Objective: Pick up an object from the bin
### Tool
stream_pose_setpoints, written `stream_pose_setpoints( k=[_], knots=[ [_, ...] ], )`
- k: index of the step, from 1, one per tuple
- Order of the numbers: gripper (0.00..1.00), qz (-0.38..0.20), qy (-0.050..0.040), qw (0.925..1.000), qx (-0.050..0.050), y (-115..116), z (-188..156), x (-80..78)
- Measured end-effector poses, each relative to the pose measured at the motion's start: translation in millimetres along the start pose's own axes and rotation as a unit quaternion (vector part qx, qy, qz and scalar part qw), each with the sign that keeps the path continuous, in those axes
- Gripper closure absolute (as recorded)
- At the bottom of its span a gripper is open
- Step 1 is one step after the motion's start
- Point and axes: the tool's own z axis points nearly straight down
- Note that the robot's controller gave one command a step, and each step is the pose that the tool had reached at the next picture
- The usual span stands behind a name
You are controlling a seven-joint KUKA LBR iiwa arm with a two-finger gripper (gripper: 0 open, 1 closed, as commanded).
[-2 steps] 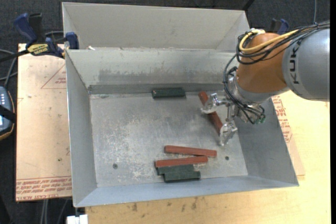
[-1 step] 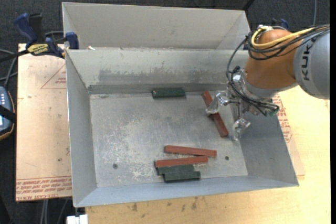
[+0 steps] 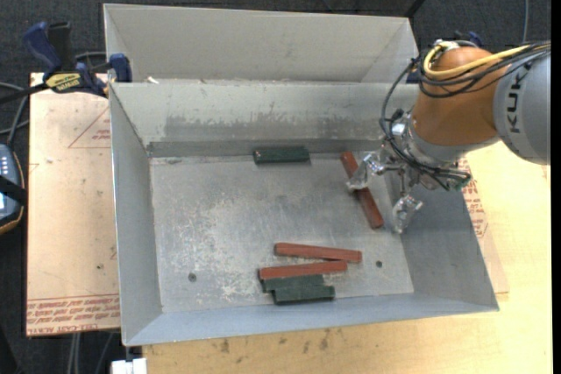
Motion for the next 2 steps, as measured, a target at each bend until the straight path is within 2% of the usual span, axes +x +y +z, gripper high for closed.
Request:
stream_pose_setpoints(
  k=[1, 2],
  knots=[
    [1.00, -0.021, 0.0025, 0.9998, -0.002, 24.0, -2.2, 9.9],
    [1.00, -0.021, 0.0024, 0.9998, -0.002, 24.0, -2.2, 9.9]
  ],
)
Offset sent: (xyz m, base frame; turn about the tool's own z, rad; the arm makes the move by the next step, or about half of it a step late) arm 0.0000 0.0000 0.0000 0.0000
